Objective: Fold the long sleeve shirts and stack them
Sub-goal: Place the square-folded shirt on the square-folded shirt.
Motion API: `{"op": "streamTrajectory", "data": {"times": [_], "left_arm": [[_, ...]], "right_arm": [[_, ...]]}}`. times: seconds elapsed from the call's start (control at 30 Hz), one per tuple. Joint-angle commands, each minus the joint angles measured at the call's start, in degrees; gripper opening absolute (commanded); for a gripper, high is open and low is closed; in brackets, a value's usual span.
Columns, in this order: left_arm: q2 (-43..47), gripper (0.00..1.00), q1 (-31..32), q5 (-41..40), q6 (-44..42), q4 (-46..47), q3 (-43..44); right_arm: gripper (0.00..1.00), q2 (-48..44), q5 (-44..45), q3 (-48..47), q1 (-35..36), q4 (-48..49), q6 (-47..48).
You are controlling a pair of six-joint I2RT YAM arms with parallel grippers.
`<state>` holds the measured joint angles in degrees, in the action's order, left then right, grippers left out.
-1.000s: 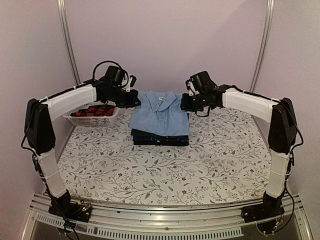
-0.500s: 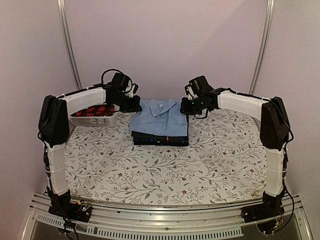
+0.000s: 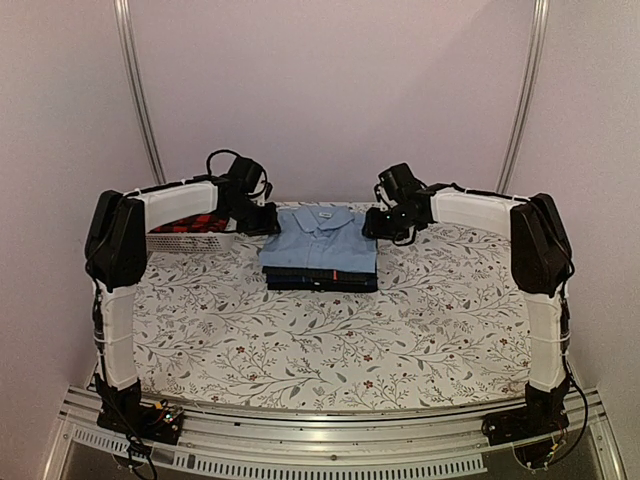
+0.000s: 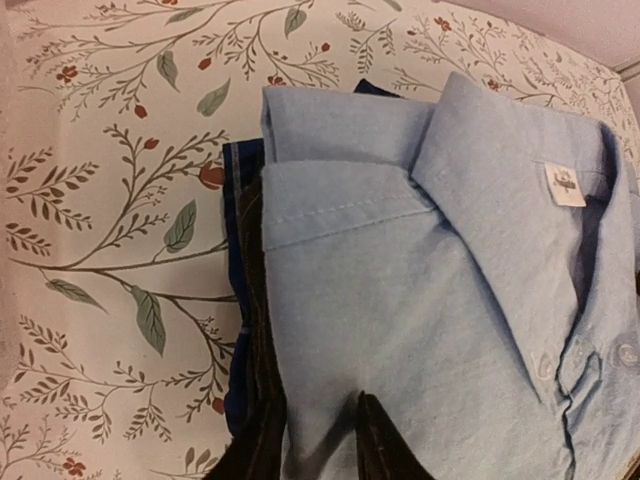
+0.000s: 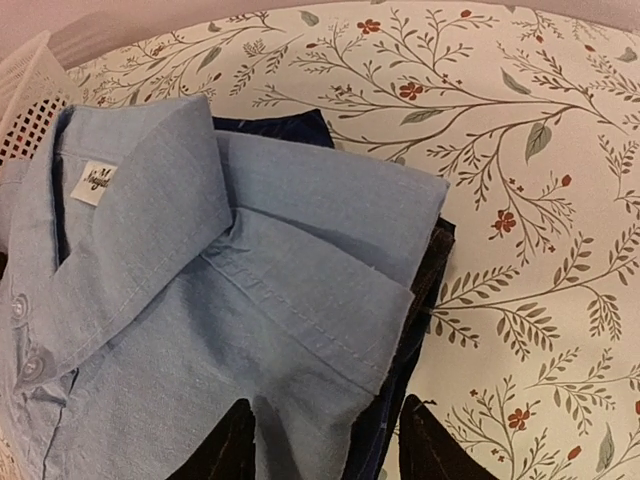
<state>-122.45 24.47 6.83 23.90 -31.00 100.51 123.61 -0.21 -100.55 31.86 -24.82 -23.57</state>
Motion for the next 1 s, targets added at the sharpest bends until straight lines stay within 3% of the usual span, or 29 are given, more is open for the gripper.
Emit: {"op": "streamTrajectory", "data": {"times": [0.0, 0.17, 0.33, 0.43, 0.73, 0.97], "left_arm": [[2.29, 0.38, -0.75, -4.91, -0.28, -2.13, -0.51], [5.07, 0.43, -0.99, -6.65, -0.42, -2.18, -2.14], [7.47, 0.4, -0.98, -9.62, 0.2, -1.06, -6.07], [9.22, 0.38, -1.18, -10.19, 0.63, 0.27, -8.61], [11.43, 0.32, -2.01, -11.03, 1.63, 1.11, -14.71], [7.31, 0.31, -1.82, -9.21, 2.52, 2.49, -14.42]], "right_arm": [[0.5, -7.48, 5.8, -1.05, 1.02, -3.66, 1.53], [0.49, -11.52, 9.29, -0.37, 4.93, -5.41, 1.89], [0.4, -11.73, 6.18, 2.01, 9.59, -3.5, 0.47], [0.39, -10.43, 4.65, 3.45, 11.28, -2.25, -0.57], [0.38, -9.71, 1.34, 11.18, 11.75, 1.58, -4.17], [0.41, -11.47, 0.8, 11.52, 11.8, 1.68, -4.38]]}}
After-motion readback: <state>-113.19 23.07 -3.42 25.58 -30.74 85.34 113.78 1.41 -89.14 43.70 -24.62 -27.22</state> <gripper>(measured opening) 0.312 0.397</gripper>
